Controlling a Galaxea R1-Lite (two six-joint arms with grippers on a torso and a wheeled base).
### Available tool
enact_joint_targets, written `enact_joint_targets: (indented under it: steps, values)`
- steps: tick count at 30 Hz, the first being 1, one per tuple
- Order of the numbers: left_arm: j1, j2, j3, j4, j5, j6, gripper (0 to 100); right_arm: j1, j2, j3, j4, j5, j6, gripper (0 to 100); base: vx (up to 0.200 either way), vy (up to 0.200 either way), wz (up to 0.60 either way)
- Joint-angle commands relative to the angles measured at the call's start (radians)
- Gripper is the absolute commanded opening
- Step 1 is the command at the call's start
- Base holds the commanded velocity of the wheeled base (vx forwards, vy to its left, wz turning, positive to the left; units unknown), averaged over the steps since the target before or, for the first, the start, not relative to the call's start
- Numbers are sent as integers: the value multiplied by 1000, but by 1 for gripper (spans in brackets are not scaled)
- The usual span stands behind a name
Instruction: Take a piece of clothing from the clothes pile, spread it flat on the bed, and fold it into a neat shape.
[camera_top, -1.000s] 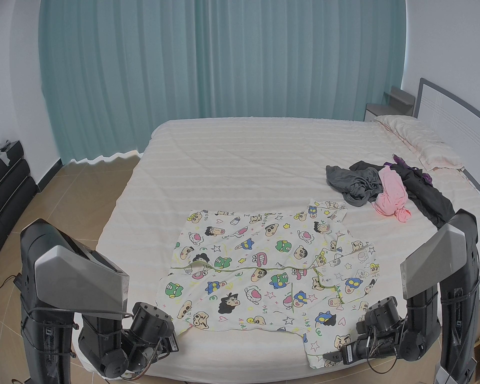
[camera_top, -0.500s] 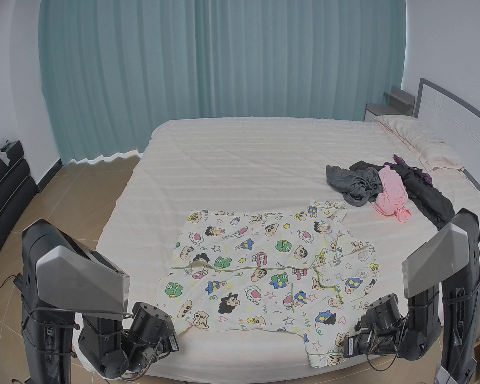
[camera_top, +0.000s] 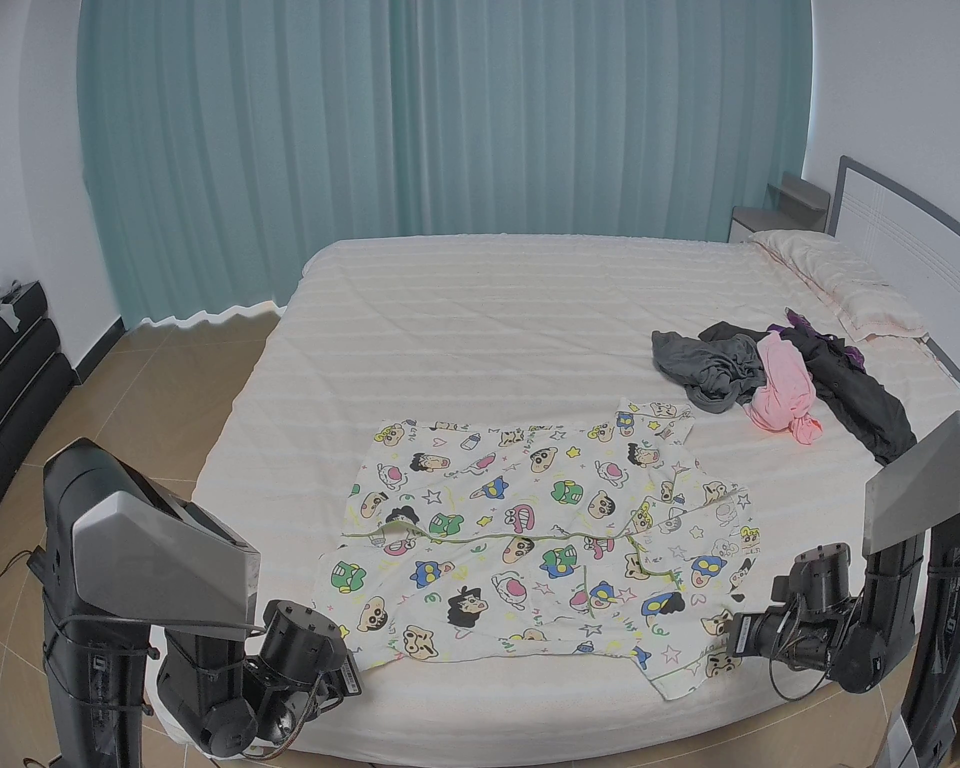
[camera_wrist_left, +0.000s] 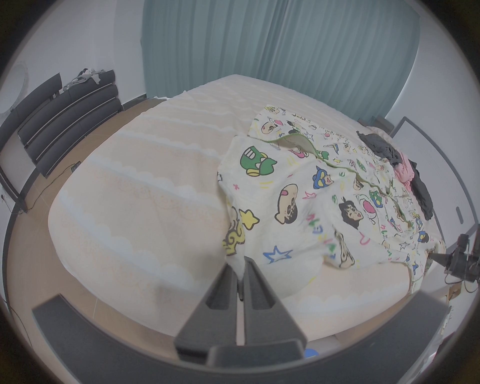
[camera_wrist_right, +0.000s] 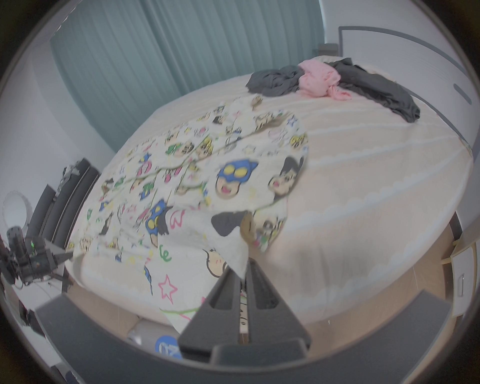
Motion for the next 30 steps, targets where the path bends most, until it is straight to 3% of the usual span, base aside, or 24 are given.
enact_joint_targets:
  steps: [1, 2, 3, 6, 7, 9, 10, 13, 15, 16, 19, 24, 26, 27, 28, 30]
  values:
    - [0, 16, -3, -19, 4, 0, 0, -40, -9, -48, 5, 1, -1, 0, 0, 0, 0]
    - [0, 25, -9, -28, 6, 1, 0, -51, 7, -63, 13, 5, -3, 0, 0, 0, 0]
    - [0, 28, -12, -29, 6, 1, 0, -52, 17, -65, 21, 8, -7, 100, 0, 0, 0]
    - [0, 39, -24, -32, 7, 1, 0, -57, 46, -56, 25, 28, -24, 100, 0, 0, 0]
    - [0, 42, -31, -32, 6, 3, 0, -72, 46, -42, 21, 81, -38, 100, 0, 0, 0]
    - [0, 42, -31, -32, 6, 3, 0, -72, 46, -42, 21, 81, -38, 100, 0, 0, 0]
    - [-2, 43, -37, -32, 6, 3, 0, -131, 42, -30, 19, 148, -113, 100, 0, 0, 0]
    - [-2, 43, -37, -32, 6, 4, 0, -200, 39, -7, 13, 166, -241, 100, 0, 0, 0]
    - [-2, 42, -32, -32, 3, 4, 0, -238, 37, 18, 1, 216, -310, 100, 0, 0, 0]
    - [-2, 42, -32, -32, 3, 4, 0, -240, 37, 20, -1, 220, -313, 100, 0, 0, 0]
    - [-2, 39, -28, -32, -1, 1, 0, -278, 48, 43, -10, 317, -373, 100, 0, 0, 0]
    - [9, 33, -24, -34, -33, 1, 0, -281, 82, 29, -11, 338, -412, 100, 0, 0, 0]
    - [44, 7, -1, -37, -111, 3, 0, -272, 109, 23, -10, 392, -445, 100, 0, 0, 0]
    - [44, 7, -1, -37, -111, 3, 0, -272, 109, 23, -10, 392, -445, 100, 0, 0, 0]
    - [77, -19, 19, -48, -188, 7, 0, -264, 126, 9, -10, 424, -448, 100, 0, 0, 0]
    - [107, -44, 40, -62, -260, 15, 0, -258, 141, -14, -10, 433, -448, 100, 0, 0, 0]
